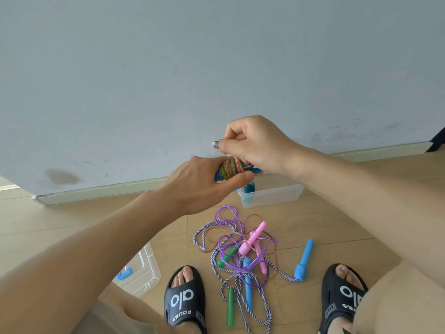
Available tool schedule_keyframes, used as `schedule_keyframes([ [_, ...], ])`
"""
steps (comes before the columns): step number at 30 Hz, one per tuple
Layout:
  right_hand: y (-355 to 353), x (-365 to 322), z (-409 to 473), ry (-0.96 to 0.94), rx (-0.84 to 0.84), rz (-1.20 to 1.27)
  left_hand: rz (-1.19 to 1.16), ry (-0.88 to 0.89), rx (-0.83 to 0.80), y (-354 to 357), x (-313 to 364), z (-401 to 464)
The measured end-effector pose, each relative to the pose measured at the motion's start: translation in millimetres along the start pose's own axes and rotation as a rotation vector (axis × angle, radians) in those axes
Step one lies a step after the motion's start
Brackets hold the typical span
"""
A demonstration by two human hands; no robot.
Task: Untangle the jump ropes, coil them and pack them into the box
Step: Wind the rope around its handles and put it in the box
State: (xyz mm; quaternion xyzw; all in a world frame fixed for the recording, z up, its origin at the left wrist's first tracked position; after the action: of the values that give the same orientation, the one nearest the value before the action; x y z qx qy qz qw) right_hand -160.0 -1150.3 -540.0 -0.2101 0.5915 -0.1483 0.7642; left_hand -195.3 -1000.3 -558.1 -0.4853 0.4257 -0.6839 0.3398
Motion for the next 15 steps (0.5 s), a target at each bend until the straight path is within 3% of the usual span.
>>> schedule_keyframes([
  [8, -8, 3, -5, 0.087, 0.010, 0.120, -0.158, -0.011, -0.041, 0, 9, 1],
  [15, -17, 4, -3, 0.071, 0.052, 0.018, -0.392, -0.072, -0.073, -4, 7, 8],
])
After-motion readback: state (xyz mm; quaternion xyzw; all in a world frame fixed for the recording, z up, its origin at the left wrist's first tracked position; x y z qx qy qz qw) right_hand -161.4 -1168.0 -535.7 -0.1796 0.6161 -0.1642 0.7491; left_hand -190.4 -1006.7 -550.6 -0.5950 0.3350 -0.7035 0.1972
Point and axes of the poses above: each hand's wrist, its own z-axis towards the middle knuckle, its own y-axis out of the palm, x = y × z, the point moved 2 cm from there along z, towards the middle knuckle, and after that the axes turned 13 degrees about x, right-handed, at the moved point
